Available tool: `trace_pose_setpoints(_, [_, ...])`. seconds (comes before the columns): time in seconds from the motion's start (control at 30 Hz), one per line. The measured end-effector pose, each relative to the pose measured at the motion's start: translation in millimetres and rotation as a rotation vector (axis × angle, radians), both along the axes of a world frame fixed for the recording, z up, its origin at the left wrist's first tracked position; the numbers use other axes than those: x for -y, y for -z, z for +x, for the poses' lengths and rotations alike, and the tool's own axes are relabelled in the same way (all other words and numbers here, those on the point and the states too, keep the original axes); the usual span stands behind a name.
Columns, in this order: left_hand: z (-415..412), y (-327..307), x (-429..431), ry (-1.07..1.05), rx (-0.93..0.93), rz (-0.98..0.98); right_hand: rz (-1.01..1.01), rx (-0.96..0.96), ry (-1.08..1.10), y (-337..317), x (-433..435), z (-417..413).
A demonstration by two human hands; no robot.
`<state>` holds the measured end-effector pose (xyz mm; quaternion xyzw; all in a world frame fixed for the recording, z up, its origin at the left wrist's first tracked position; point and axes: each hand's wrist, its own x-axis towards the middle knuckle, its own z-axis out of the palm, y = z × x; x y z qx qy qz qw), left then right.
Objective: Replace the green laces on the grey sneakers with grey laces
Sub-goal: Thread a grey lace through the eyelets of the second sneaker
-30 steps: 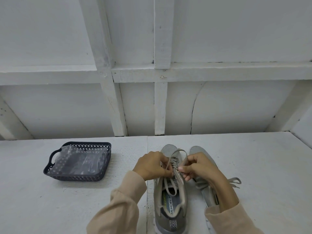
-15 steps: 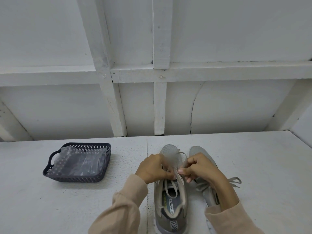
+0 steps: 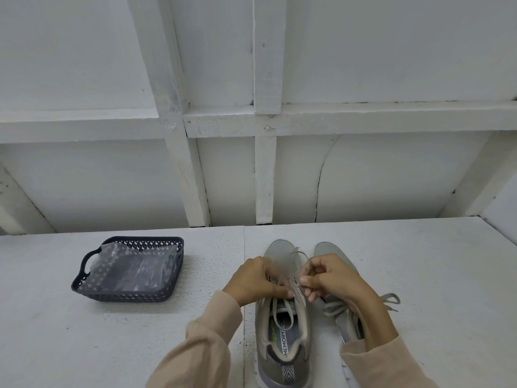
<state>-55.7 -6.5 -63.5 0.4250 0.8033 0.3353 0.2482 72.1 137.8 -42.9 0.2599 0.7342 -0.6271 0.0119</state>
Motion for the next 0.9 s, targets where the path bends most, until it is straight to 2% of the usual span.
trace_pose_setpoints(0.9, [1.1,0.1,3.3,-0.006,0.109,0.095,0.01,-0.136,0.038,0.9,-0.4,-0.4])
